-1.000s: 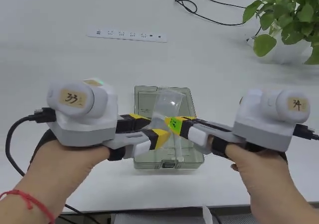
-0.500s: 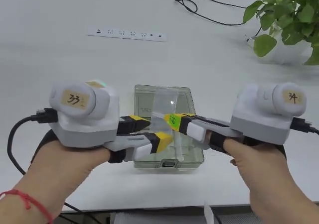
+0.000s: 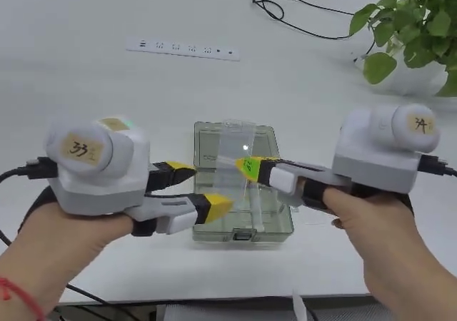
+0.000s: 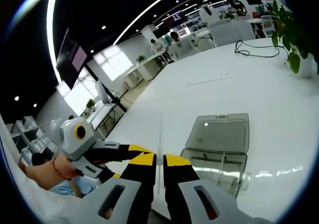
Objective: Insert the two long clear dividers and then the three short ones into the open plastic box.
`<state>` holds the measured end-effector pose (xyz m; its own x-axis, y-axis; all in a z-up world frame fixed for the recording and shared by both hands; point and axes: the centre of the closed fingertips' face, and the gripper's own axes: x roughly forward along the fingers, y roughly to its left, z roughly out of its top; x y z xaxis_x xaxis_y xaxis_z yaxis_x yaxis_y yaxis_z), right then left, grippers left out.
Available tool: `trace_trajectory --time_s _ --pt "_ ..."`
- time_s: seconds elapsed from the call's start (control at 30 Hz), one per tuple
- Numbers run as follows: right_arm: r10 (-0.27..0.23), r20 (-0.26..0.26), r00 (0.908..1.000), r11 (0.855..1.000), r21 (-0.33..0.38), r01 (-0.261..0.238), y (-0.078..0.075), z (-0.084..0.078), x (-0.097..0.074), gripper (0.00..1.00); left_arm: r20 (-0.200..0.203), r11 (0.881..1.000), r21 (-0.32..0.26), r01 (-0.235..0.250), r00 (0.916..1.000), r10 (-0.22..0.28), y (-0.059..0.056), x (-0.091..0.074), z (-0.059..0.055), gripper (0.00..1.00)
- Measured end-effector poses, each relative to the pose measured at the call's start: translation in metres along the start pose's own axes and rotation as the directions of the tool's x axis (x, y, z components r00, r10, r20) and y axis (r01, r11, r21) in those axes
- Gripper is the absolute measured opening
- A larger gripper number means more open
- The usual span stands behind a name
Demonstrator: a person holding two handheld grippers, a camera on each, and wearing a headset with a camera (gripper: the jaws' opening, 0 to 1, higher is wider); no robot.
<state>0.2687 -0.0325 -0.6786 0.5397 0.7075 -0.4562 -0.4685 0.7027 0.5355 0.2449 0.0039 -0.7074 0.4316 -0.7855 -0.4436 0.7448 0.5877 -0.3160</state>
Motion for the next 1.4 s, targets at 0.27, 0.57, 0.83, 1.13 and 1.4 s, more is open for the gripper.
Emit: trace_trajectory --time_s 0.27,0.57,0.83,1.13,1.4 --pt "-0.019 -0.034 0.9992 1.0 0.016 0.02 -0.005 0.001 0.001 0.07 -0.004 0.998 0.062 0.021 0.9998 -0.021 0.002 -0.006 -0.005 0.56" --pt "-0.053 -0.094 0.9941 0.999 -0.01 0.053 -0.008 -0.001 0.003 0.07 -0.016 0.991 0.126 0.049 0.9987 -0.047 0.004 -0.012 -0.014 0.71" --pt "-0.112 -0.161 0.9806 0.994 -0.002 0.113 -0.009 -0.004 0.007 0.07 -0.026 0.982 0.172 0.072 0.9973 -0.069 0.005 -0.015 -0.019 0.82" --pt "-0.215 -0.265 0.9398 0.976 -0.015 0.219 -0.021 -0.008 0.008 0.07 -0.026 0.976 0.199 0.093 0.9957 -0.089 0.004 -0.014 -0.021 0.93" --pt "-0.248 -0.364 0.8977 0.961 0.023 0.275 -0.039 -0.02 0.016 0.07 -0.032 0.972 0.213 0.104 0.9945 -0.1 0.007 -0.014 -0.029 1.0"
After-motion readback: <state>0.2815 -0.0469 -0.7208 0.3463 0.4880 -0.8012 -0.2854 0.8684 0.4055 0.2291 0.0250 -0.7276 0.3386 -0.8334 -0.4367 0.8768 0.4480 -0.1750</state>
